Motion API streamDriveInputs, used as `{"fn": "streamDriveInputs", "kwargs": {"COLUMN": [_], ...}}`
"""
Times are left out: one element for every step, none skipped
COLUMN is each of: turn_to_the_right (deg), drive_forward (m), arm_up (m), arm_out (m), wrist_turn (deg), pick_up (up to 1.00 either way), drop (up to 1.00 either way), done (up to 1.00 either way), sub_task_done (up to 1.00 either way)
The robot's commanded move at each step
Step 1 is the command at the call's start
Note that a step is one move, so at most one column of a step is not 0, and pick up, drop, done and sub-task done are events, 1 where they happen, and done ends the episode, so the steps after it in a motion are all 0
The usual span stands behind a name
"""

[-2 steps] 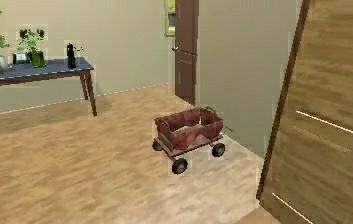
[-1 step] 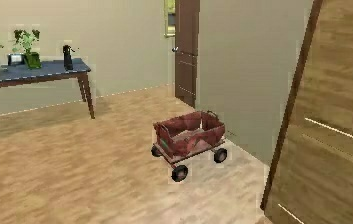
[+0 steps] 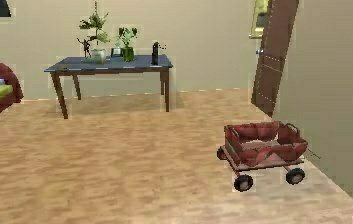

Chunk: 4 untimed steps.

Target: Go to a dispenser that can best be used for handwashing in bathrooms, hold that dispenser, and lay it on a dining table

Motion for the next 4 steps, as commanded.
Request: {"fn": "streamDriveInputs", "kwargs": {"turn_to_the_right": [0.0,0.0,-45.0,0.0], "drive_forward": [1.00,1.00,0.00,0.05], "arm_up": [0.00,0.00,0.00,0.00], "arm_out": [0.00,0.00,0.00,0.00], "wrist_turn": [0.0,0.0,0.0,0.0], "pick_up": [0.00,0.00,0.00,0.00], "drop": [0.00,0.00,0.00,0.00], "done": [0.00,0.00,0.00,0.00], "sub_task_done": [0.00,0.00,0.00,0.00]}}
